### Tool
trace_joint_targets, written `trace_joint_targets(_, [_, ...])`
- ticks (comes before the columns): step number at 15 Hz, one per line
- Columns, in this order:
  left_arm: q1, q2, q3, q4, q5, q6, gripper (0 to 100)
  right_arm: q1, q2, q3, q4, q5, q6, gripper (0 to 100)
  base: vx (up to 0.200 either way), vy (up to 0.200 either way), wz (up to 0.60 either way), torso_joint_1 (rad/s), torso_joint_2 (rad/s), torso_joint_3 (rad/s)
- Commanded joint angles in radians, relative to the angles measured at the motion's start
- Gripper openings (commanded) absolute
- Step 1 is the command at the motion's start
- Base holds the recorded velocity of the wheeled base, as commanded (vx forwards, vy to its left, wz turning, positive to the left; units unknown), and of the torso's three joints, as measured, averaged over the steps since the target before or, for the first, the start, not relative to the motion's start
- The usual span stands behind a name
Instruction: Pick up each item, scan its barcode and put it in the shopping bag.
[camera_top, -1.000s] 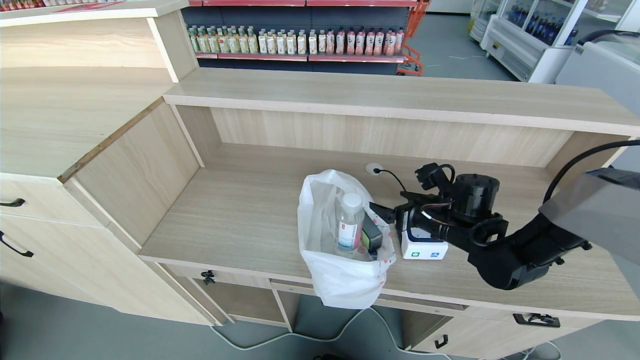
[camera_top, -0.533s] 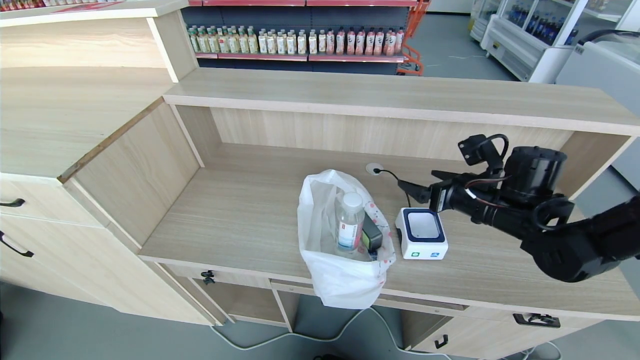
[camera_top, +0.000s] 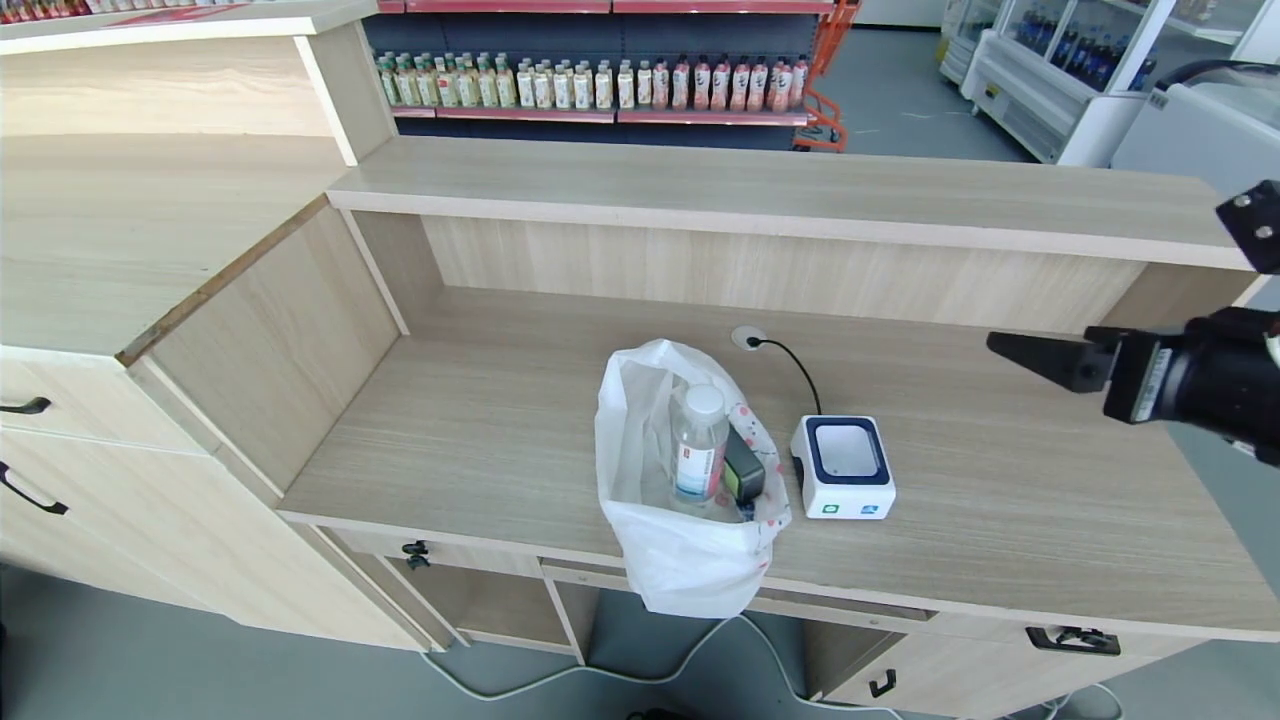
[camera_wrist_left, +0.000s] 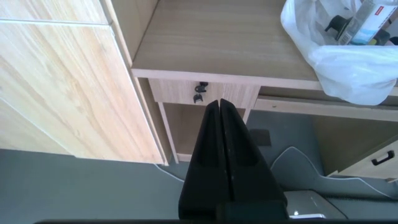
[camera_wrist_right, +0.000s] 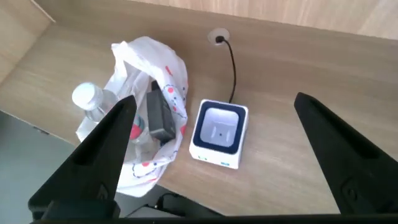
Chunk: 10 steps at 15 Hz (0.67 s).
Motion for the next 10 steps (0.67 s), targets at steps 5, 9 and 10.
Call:
trace_joint_targets(5, [0.0, 0.0, 0.0, 0.0, 0.0, 0.0, 0, -0.023, -0.695, 0.307, 0.338, -0.208, -0.002, 100, 0.0, 0.0, 0.0, 0.0, 0.0, 0.0])
trace_joint_targets(9, [0.0, 0.0, 0.0, 0.0, 0.0, 0.0, 0, -0.072, -0.895, 0.517, 0.333, -0.231, 0.0, 100, 0.0, 0.0, 0.0, 0.0, 0.0, 0.0])
trace_joint_targets(10, [0.0, 0.0, 0.0, 0.0, 0.0, 0.0, 0, -0.081, -0.938, 0.549, 0.33, -0.227, -0.006, 100, 0.0, 0.0, 0.0, 0.0, 0.0, 0.0])
